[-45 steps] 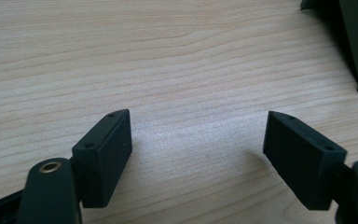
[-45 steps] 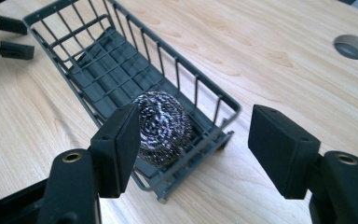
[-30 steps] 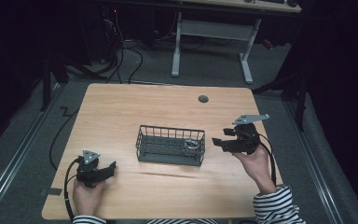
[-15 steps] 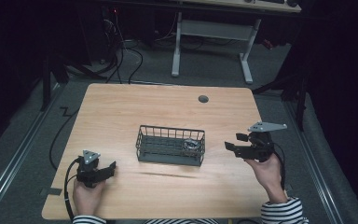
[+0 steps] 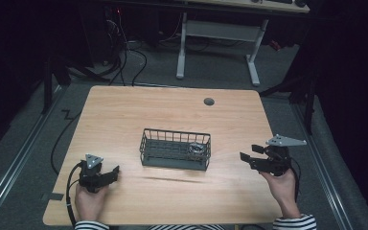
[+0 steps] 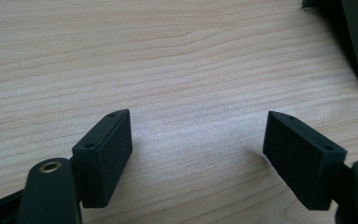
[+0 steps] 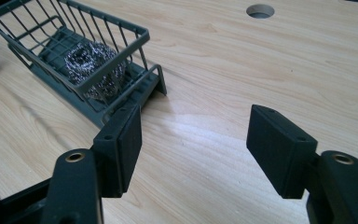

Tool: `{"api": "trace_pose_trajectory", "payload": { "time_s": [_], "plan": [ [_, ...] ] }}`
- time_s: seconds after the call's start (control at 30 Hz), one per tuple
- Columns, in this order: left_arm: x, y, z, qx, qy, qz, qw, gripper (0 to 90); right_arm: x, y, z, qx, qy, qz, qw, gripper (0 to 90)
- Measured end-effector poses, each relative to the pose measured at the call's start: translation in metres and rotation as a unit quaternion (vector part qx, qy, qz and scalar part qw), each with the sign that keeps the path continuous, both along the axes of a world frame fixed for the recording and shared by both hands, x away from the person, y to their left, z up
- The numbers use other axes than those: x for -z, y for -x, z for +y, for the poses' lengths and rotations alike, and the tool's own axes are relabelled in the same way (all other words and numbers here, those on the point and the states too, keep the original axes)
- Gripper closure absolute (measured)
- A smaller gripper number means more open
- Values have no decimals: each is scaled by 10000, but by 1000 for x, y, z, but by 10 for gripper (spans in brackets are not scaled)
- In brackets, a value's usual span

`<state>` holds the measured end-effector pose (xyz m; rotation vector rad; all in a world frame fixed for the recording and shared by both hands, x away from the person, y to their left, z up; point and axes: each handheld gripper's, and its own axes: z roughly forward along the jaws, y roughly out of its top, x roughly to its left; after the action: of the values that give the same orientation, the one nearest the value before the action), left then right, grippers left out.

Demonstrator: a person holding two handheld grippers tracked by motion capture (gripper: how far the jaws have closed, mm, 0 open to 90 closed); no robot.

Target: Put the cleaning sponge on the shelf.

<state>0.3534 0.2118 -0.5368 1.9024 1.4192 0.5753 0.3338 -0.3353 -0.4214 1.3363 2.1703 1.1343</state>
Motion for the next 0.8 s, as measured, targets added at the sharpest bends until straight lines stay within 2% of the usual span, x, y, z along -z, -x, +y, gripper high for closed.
{"api": "trace_pose_trajectory", "payload": {
  "time_s": [0.17, 0.37, 0.53, 0.8],
  "plan": [
    [0, 0, 0, -2, -11, 1, 10000, 242, 11, 3, -4, 32, -28, -13, 10000, 350],
    [0, 0, 0, 0, -17, 4, 10000, 242, 23, 5, -7, 103, -127, 94, 9998, 352],
    [0, 0, -1, -5, -26, 1, 10000, 242, 39, 6, -8, 208, -201, 228, 9993, 355],
    [0, 0, -1, -16, -38, -7, 10000, 242, 56, 6, -9, 255, -240, 213, 9992, 354]
  ]
}}
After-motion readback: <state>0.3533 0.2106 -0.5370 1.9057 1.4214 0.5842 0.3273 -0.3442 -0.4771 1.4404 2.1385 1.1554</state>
